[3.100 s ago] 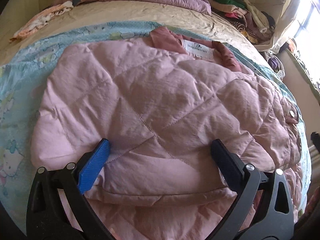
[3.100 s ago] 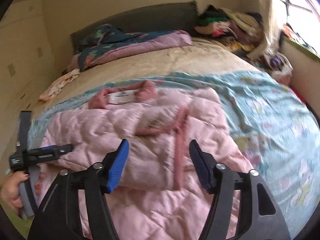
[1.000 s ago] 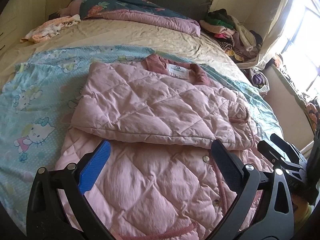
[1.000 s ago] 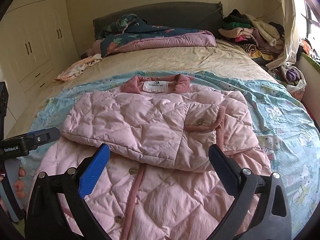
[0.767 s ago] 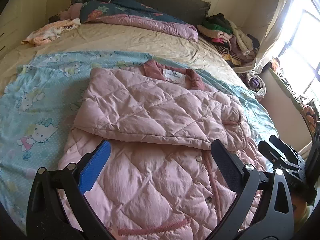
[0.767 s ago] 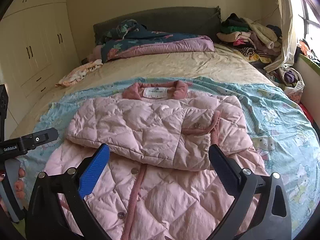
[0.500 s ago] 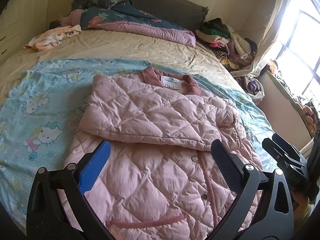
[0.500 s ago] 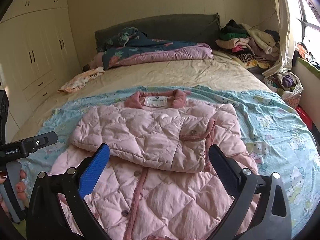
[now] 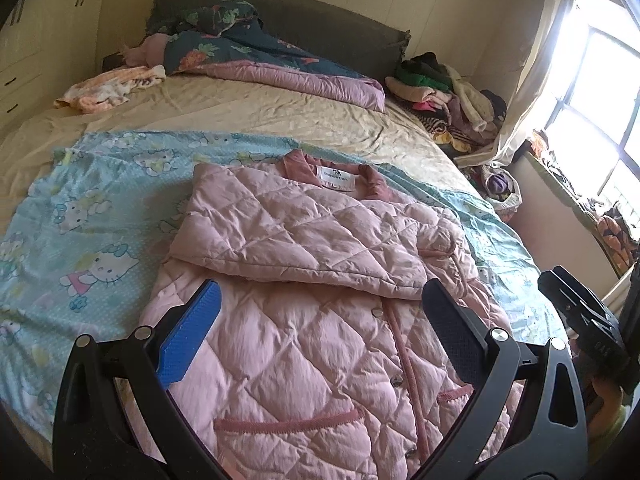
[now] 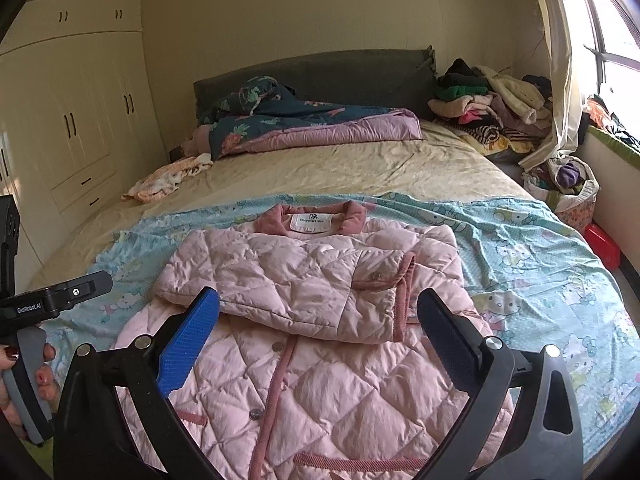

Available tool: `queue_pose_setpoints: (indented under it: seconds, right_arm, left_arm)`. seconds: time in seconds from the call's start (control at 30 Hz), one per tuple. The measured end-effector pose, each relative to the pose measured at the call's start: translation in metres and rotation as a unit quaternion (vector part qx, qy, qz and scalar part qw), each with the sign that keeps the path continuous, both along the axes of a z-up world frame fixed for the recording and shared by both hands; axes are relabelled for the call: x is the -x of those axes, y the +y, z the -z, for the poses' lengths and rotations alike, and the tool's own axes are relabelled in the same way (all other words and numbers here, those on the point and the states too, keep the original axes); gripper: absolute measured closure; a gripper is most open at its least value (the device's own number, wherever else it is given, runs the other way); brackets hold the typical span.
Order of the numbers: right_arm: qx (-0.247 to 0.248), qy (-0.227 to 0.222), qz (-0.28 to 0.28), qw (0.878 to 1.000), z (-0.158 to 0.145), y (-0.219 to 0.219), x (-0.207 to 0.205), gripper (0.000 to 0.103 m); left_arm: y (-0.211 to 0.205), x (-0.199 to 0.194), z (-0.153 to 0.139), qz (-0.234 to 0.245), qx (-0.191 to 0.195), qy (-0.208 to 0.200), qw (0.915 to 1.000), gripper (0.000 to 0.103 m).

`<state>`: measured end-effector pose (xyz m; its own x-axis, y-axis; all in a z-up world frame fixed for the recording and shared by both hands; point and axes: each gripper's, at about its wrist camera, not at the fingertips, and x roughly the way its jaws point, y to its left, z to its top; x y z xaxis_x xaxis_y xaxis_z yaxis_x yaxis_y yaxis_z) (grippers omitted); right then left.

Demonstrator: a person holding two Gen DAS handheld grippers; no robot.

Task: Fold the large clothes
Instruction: 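Move both tools to the ribbed hem of the jacket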

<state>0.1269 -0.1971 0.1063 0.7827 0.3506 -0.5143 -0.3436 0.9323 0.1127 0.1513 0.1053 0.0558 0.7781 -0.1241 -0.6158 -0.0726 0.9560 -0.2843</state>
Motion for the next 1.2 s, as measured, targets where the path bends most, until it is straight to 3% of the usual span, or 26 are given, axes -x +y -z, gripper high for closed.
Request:
queue_pose_setpoints:
  seconds: [0.67, 1.2]
  right_arm:
    - [-0.001, -0.027, -0.002, 1.0, -0.013, -0.025, 0.041, 0.004]
    - [0.014, -0.026, 0.002, 1.0, -0.007, -0.044, 0.066, 0.004]
  left_arm:
    - [0.003, 0.05, 0.002, -0.014, -0.004, -0.018, 0.9997, 0.009]
    - [0.017, 0.084, 0.019, -0.036, -0.011, -0.008, 0.9993, 0.009]
